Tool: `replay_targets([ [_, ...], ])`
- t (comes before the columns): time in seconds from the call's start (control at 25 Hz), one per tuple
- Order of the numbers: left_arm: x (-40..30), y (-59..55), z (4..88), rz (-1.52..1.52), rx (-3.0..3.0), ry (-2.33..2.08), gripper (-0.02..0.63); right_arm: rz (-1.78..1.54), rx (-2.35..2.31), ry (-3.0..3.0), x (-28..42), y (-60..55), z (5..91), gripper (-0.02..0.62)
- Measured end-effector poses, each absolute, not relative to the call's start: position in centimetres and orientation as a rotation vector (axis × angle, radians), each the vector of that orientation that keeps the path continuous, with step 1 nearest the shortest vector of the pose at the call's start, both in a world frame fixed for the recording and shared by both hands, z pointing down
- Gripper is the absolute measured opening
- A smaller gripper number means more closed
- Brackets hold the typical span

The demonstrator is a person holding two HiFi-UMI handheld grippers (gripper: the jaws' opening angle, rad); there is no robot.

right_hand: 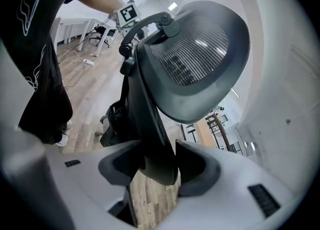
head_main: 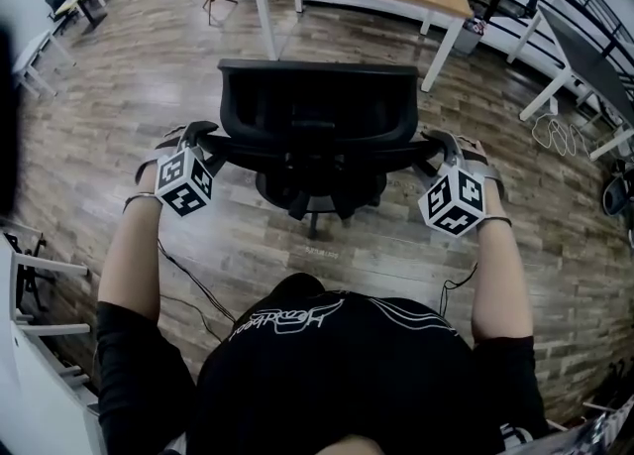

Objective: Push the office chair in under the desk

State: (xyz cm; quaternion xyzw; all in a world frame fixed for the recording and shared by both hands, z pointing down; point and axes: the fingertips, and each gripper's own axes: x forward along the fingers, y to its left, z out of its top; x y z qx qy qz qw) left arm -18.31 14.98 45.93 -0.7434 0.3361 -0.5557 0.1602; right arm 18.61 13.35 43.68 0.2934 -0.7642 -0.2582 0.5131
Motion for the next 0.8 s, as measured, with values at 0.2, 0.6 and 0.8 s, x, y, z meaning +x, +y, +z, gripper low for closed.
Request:
replay_targets([
  [0.2,-18.4,14.0,46.7,-1.614,-2.117,0.956,0.218,-0.600,0.713,-1.843,18.6,13.3,43.7,0.233],
  [0.6,-19.0,10.1,46.7,-1.598,-2.126,0.903,0.216,-0.561,0.743,-1.851,17.9,11.0,43.8,0.233],
  [0.8,-19.4,6.7,46.8,-1.572,-2.130,0.859,0.216,-0.568,0.786,-1.854,17.4,9.0,43.8,0.235],
])
